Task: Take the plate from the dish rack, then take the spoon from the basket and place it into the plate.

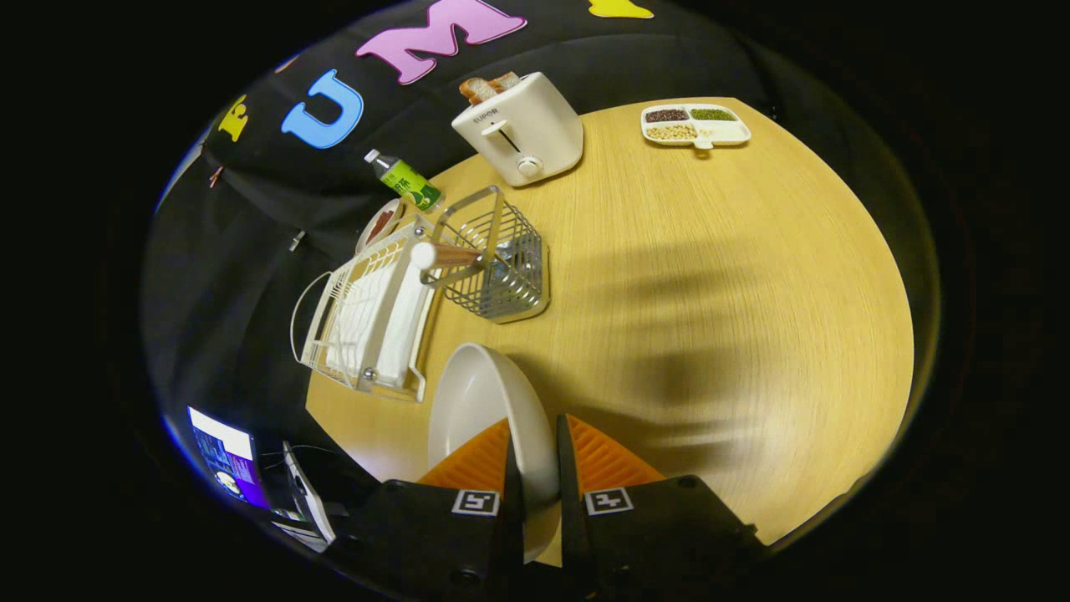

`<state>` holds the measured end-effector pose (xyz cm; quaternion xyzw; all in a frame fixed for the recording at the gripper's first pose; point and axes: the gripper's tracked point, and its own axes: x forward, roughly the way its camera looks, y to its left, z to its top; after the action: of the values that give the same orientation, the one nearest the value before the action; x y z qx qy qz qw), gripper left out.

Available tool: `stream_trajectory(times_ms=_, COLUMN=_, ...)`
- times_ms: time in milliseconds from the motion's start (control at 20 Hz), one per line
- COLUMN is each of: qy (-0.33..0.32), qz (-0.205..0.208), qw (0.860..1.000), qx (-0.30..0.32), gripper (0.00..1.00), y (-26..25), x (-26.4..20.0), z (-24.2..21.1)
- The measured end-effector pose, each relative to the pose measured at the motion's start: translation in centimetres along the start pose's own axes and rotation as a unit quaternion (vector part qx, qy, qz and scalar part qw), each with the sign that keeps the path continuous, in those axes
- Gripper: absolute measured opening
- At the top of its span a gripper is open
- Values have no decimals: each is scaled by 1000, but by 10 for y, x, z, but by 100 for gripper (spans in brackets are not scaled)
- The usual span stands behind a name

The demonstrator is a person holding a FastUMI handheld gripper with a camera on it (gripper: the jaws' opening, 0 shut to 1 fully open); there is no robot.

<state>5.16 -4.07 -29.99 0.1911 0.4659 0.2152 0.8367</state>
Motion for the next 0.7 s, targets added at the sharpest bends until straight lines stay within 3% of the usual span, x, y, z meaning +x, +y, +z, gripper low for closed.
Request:
stream_trajectory(times_ms=250, qy=-2, qz=23, qw=1000, qx=10, gripper=23, y=-5, x=18, z=2)
stream_trajectory(times_ms=400, qy=-11, qz=-16, qw=1000, qx=-4, gripper=31, y=-22, x=19, z=6)
stream_trajectory(times_ms=450, qy=-20, qz=-13, qw=1000, qx=-12, gripper=39, y=-20, x=16, z=8)
stream_trajectory(times_ms=500, qy=-32, qz=-13, qw=999, qx=-28, gripper=58, y=-18, x=11, z=12)
stream_trajectory(times_ms=600, qy=-48, qz=-30, qw=994, qx=-90, gripper=87, y=-19, x=8, z=15)
stream_trajectory(times_ms=700, qy=-78, qz=-29, qw=986, qx=-142, gripper=97, y=-8, x=0, z=23)
